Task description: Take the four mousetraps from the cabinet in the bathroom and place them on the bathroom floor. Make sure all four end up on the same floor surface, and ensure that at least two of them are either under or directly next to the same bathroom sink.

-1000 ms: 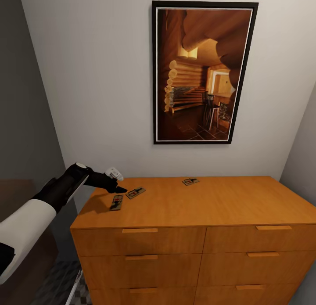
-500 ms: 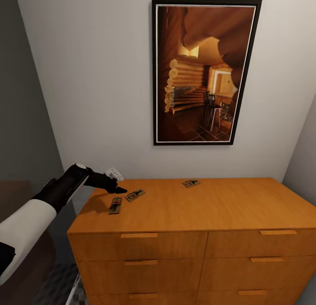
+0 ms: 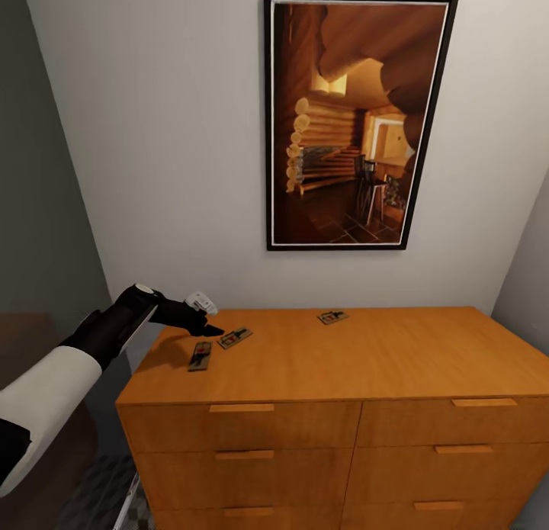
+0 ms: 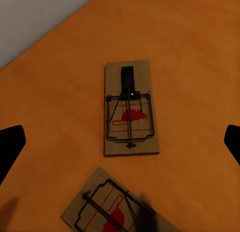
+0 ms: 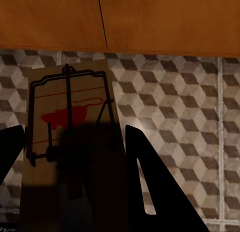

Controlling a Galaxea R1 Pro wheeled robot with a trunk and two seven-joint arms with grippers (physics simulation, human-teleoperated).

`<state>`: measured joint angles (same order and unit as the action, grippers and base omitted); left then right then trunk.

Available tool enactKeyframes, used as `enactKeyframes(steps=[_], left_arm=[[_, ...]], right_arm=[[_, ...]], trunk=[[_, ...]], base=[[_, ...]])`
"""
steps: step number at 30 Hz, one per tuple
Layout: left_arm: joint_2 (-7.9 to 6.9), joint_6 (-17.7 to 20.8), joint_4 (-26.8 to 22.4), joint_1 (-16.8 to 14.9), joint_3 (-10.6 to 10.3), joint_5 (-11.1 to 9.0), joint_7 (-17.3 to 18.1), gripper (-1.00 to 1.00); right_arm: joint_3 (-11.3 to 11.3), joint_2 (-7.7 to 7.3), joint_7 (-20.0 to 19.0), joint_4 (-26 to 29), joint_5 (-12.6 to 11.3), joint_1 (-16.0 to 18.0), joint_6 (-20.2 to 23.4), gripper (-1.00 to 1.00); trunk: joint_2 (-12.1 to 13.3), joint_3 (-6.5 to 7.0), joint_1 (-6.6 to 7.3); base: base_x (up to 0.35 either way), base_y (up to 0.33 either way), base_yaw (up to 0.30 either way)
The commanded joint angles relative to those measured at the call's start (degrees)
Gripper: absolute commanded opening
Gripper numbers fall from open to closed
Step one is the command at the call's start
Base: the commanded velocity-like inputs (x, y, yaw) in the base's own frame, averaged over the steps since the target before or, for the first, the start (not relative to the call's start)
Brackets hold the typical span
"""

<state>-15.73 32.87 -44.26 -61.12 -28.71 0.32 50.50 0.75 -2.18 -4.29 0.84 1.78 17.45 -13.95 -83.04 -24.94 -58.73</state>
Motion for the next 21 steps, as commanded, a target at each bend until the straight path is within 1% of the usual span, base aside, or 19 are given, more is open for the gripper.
enactKeyframes(steps=[1, 8, 21], left_arm=[[-0.03, 0.35, -0.06, -0.05, -0.11, 0.03, 0.12, 1.00], [0.00, 0.35, -0.05, -0.05, -0.11, 0.00, 0.12, 1.00], [0.01, 0.35, 0.57, -0.04, -0.16, 0.06, 0.12, 1.00]], right_arm=[[0.04, -0.02, -0.11, -0.05, 0.15, 0.04, -0.20, -1.00], [0.04, -0.02, -0.04, -0.05, 0.15, 0.04, -0.22, -1.00], [0.04, -0.02, -0.10, -0.05, 0.15, 0.04, -0.24, -1.00]], trunk=[[-0.04, -0.15, 0.00], [-0.04, -0.59, 0.00], [-0.04, -0.68, 0.00]], base=[[0.000, 0.000, 0.000], [0.000, 0.000, 0.000], [0.000, 0.000, 0.000]])
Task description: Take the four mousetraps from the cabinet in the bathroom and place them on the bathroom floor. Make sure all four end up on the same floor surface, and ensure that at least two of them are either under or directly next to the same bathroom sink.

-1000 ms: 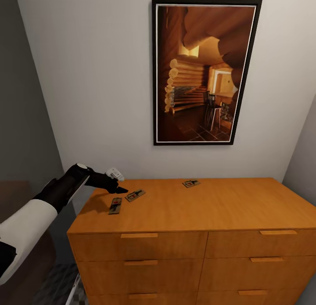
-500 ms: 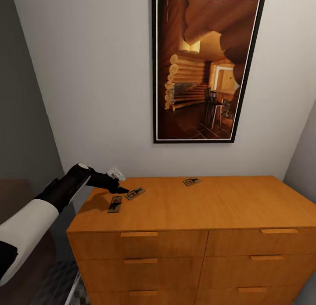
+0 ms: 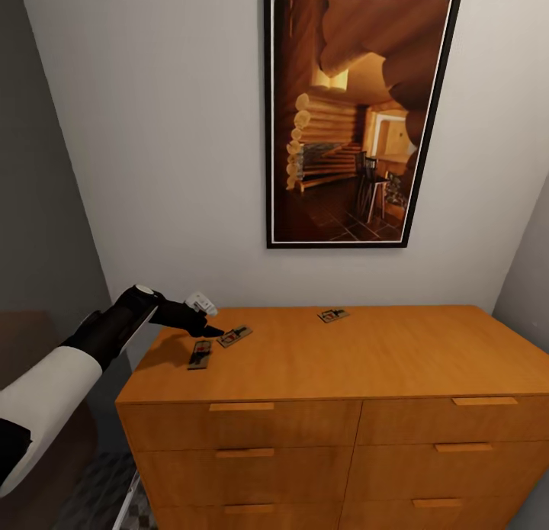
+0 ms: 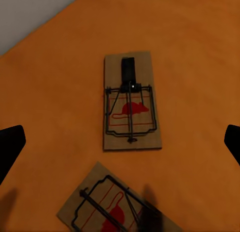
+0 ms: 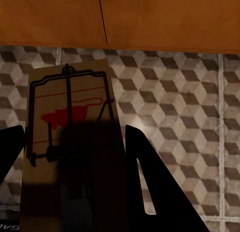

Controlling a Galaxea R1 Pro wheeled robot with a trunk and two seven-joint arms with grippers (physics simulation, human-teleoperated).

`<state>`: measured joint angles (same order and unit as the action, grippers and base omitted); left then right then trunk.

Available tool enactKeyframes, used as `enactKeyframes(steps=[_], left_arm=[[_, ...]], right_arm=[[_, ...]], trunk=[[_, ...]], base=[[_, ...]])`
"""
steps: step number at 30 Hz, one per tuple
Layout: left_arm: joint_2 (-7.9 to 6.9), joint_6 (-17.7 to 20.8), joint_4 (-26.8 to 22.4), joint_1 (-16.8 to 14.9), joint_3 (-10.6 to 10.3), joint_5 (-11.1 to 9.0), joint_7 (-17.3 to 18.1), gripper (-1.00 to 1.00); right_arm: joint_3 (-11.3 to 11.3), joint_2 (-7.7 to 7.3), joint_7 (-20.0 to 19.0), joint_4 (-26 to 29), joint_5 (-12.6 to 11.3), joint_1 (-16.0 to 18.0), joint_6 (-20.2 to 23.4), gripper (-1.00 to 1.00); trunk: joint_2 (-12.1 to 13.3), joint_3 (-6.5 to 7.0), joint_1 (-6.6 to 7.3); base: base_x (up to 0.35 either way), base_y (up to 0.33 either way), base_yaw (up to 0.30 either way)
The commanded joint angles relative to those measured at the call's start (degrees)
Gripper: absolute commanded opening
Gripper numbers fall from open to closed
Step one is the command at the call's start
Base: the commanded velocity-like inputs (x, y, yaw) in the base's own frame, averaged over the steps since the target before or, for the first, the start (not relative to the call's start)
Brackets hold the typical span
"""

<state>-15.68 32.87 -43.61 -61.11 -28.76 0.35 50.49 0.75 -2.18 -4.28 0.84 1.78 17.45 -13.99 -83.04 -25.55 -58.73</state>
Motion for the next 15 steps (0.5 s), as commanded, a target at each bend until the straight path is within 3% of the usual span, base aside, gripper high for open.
enactKeyframes(steps=[1, 15], left_arm=[[-0.02, 0.35, 0.02, -0.04, -0.12, 0.04, 0.11, 1.00], [0.37, 0.35, 0.73, -0.06, -0.18, 0.13, 0.08, 1.00]], right_arm=[[0.04, -0.02, -0.11, -0.05, 0.15, 0.04, -0.21, -1.00], [0.03, -0.02, -0.16, -0.05, 0.15, 0.04, -0.23, -1.00]], trunk=[[-0.04, -0.07, 0.00], [-0.04, -0.07, 0.00]], base=[[0.000, 0.000, 0.000], [0.066, 0.000, 0.000]])
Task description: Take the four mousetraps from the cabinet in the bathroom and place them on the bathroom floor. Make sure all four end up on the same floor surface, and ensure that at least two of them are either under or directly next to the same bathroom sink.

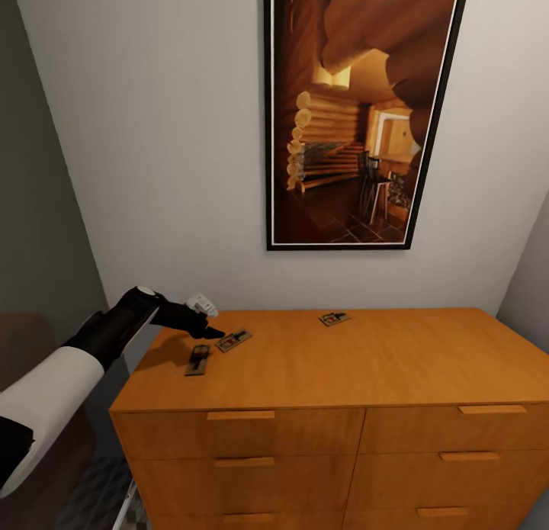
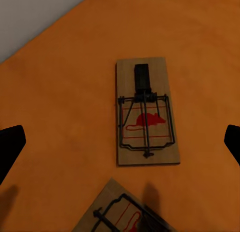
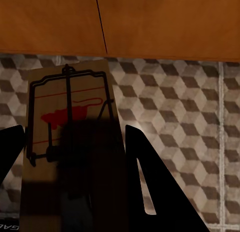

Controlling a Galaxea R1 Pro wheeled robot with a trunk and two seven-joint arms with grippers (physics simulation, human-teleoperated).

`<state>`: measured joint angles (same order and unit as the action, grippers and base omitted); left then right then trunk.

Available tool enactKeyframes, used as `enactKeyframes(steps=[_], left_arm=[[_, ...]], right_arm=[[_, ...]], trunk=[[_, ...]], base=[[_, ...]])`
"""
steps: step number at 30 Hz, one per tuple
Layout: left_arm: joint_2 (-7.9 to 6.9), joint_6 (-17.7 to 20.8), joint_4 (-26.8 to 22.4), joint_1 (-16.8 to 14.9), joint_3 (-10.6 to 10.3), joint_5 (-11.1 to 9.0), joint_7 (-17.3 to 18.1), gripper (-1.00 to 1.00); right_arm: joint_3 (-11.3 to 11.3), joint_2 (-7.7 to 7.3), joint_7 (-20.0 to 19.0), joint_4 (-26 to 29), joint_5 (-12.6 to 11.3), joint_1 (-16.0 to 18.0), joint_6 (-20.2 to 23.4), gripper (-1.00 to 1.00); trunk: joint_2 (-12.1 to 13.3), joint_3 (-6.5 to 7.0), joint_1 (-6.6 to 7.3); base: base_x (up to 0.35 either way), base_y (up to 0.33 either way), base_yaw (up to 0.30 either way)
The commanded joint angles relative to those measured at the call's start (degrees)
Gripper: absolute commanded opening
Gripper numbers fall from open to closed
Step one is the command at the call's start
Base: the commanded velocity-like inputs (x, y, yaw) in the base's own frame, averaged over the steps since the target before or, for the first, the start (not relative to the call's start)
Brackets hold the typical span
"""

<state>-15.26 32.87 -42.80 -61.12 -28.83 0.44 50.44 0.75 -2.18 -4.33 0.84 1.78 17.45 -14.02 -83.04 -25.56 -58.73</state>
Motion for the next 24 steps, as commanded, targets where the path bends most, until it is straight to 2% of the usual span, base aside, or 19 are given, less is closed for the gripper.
enactKeyframes(steps=[1, 24], left_arm=[[-0.02, 0.35, -0.03, -0.05, -0.13, 0.05, 0.12, 1.00], [1.61, 0.35, 0.34, -0.05, -0.21, 0.09, -0.19, 1.00]], right_arm=[[0.02, -0.02, -0.12, -0.05, 0.15, 0.04, -0.20, -1.00], [0.03, -0.02, -0.16, -0.05, 0.15, 0.04, -0.18, -1.00]], trunk=[[-0.04, -0.07, 0.00], [-0.04, -0.07, 0.00]], base=[[0.014, 0.000, 0.000], [0.015, 0.000, 0.000]])
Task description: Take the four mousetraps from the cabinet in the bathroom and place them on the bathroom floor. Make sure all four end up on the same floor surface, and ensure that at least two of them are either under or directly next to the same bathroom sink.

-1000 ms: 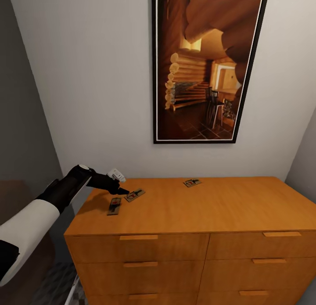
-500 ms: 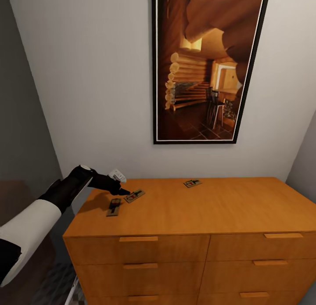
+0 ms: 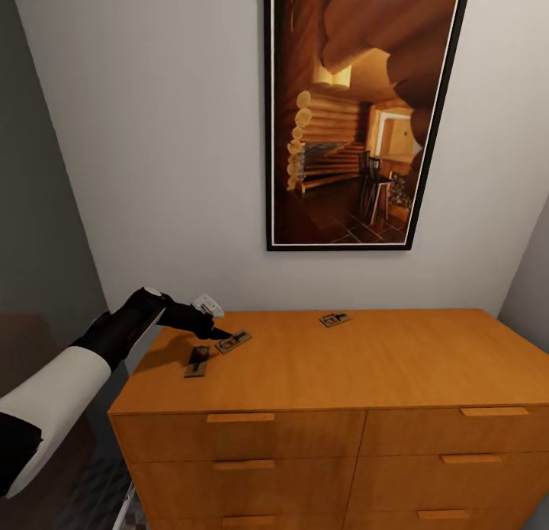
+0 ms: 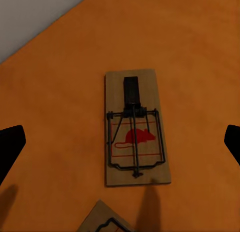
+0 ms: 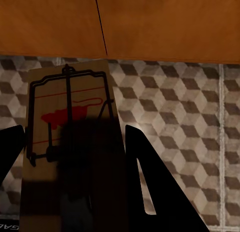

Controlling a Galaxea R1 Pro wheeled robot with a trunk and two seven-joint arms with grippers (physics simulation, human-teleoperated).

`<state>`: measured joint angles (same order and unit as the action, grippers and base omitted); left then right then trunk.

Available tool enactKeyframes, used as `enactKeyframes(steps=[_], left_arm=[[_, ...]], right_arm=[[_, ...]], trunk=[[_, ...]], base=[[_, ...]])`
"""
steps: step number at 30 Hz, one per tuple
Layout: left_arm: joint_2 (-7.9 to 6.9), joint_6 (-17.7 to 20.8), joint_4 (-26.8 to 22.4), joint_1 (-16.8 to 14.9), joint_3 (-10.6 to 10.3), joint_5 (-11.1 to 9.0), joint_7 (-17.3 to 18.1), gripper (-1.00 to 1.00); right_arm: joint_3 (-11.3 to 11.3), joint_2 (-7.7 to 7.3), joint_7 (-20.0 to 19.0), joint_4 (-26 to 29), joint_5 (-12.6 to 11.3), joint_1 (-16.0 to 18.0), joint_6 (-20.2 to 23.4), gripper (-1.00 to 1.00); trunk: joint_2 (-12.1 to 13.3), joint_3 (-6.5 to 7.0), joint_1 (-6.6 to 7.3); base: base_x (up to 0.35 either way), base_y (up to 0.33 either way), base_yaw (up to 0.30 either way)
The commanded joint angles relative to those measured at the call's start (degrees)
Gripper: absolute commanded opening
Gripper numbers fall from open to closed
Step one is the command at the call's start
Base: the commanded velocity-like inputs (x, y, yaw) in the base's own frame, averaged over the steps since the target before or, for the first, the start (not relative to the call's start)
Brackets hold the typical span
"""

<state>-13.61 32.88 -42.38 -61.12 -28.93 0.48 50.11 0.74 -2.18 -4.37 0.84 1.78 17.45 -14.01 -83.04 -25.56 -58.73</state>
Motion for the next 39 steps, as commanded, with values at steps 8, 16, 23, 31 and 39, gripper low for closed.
enactKeyframes(steps=[8, 16, 23, 31, 39], left_arm=[[0.05, 0.35, -0.05, -0.03, -0.16, 0.05, 0.13, 1.00], [0.13, 0.28, 0.45, -0.05, -0.16, 0.05, 0.11, 1.00], [0.69, 0.18, 0.53, -0.05, -0.16, 0.05, 0.08, 1.00], [0.77, 0.17, 0.62, -0.04, -0.16, -0.01, 0.10, 1.00], [1.04, 0.17, 1.16, -0.05, -0.16, -0.02, 0.08, 1.00]], right_arm=[[0.05, -0.02, -0.09, -0.06, 0.15, 0.04, -0.17, -1.00], [0.02, -0.02, -0.03, -0.05, 0.15, 0.04, -0.19, -1.00], [0.04, -0.02, -0.02, -0.06, 0.15, 0.04, -0.17, -1.00], [0.05, -0.02, -0.02, -0.07, 0.15, 0.04, -0.20, -1.00], [0.05, -0.02, -0.02, -0.07, 0.15, 0.04, -0.18, -1.00]], trunk=[[-0.04, -0.19, 0.00], [-0.04, -0.64, 0.00], [-0.04, -0.80, 0.00], [-0.04, -0.83, 0.00], [-0.04, -0.83, 0.00]], base=[[0.002, 0.000, 0.000], [0.000, 0.000, 0.000], [0.000, 0.000, 0.000], [0.000, 0.000, 0.000], [0.000, 0.000, 0.000]])
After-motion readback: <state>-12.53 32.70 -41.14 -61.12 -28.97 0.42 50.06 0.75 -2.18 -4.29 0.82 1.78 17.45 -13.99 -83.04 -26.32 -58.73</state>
